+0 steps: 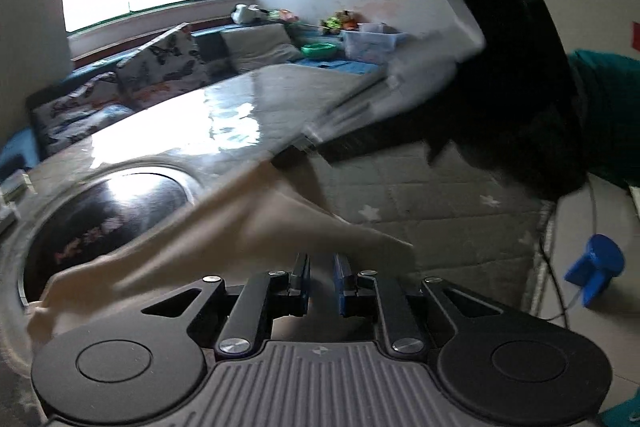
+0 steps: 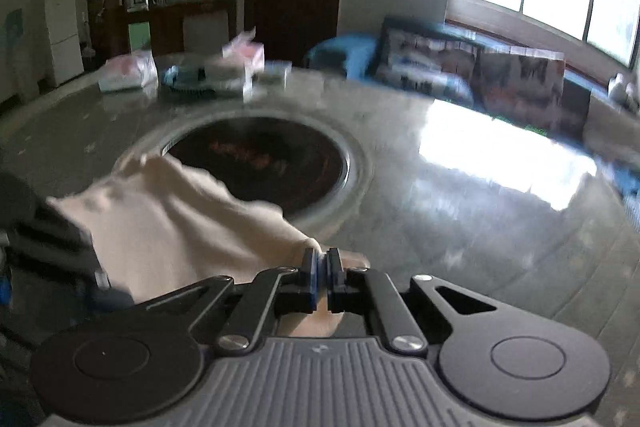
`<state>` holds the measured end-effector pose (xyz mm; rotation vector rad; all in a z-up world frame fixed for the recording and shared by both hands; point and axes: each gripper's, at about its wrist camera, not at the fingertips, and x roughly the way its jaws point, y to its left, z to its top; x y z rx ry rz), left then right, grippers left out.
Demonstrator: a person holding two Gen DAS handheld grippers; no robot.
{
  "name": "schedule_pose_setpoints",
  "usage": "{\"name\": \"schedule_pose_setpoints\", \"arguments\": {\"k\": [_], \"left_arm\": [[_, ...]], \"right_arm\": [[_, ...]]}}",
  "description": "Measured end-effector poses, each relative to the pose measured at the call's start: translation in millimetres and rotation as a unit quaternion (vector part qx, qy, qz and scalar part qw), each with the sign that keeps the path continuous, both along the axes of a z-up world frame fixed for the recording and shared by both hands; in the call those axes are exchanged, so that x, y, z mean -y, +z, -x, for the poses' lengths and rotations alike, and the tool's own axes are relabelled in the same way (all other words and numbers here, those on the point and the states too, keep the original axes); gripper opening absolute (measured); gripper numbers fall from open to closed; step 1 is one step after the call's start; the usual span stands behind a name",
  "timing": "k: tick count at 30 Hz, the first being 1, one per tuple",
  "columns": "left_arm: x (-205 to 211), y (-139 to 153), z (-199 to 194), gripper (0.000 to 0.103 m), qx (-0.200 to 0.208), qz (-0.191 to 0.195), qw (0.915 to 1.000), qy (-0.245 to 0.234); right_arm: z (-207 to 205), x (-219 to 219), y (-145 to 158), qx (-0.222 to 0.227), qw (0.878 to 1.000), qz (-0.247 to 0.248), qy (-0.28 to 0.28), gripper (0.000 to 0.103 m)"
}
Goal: Fold clothes
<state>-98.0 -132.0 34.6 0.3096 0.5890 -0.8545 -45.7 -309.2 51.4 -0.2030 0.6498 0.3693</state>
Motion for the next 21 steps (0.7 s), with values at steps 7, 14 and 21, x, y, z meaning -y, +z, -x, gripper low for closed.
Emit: {"name": "schedule_pose_setpoints", "arguments": {"k": [7, 14, 21], "left_arm": [[5, -5, 9, 0.021, 0.015, -0.013, 0.9996, -0.02], [15, 8, -3, 0.021, 0.007, 0.022, 0.9995, -0.019], [38, -15, -1, 0.022, -0.028, 0.005, 0.9982, -0.052]], "right_arm": [[-21, -2, -22, -0.023, 0.999, 0.022, -0.013, 0.004], [-15, -1, -2, -0.001, 1.0, 0.009, -0.004, 0.004], [-23, -1, -6, -0.007, 1.0, 0.014, -0.011, 0.004]]}}
